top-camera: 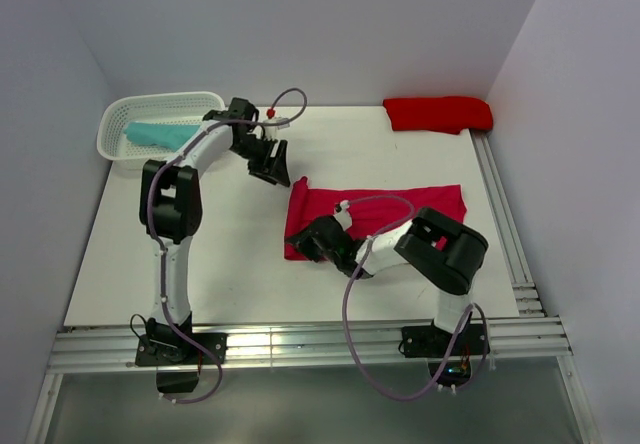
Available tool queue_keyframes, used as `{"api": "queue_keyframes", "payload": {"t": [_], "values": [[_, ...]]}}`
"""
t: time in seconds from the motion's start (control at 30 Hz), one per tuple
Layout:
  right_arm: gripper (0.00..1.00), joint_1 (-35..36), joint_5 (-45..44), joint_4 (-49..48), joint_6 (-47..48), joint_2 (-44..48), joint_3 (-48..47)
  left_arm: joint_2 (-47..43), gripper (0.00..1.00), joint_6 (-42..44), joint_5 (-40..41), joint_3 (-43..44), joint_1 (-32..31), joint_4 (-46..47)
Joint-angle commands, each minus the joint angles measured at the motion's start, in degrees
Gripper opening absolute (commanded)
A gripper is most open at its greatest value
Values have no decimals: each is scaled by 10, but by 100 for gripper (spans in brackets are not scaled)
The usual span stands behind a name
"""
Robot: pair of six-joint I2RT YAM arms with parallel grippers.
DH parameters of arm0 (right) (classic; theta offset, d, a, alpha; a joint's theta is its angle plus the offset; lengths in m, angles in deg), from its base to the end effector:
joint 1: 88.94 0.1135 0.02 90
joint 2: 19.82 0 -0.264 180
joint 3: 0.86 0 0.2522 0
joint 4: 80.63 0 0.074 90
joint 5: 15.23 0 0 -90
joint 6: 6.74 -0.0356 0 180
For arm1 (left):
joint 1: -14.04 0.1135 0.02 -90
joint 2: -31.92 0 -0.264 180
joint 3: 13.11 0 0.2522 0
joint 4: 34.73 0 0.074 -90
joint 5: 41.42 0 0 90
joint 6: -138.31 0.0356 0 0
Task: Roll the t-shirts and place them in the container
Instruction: Roll the tshirt
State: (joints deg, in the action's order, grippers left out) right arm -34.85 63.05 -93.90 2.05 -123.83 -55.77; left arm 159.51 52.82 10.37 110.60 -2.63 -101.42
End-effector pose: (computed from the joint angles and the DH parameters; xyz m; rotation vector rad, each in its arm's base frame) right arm 0.2037 0.2689 0.1153 0.6862 2.3070 1.0430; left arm 0.4407 -0.1549 0.2095 0.6572 2.6389 -0.9843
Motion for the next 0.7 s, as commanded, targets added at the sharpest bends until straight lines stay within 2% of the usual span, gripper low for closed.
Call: {"api": "queue_keyframes", "payload": {"t": [0.0,0.07,0.27,0.47,0.67], "values": [[13,-12,68,-119,-47,-43,58,-42,66,39,-77,-50,5,12],[13,-18,79,-188,-73,-63,83,-39,66,57,-94,-72,6,30],[11,-25,103,-276,-112,-109,117,-13,66,62,-146,-134,5,90],[11,-31,115,-351,-136,-133,142,18,65,10,-149,-151,-6,152],[11,-35,115,-403,-150,-149,164,29,63,-65,-101,-157,-31,215]]}}
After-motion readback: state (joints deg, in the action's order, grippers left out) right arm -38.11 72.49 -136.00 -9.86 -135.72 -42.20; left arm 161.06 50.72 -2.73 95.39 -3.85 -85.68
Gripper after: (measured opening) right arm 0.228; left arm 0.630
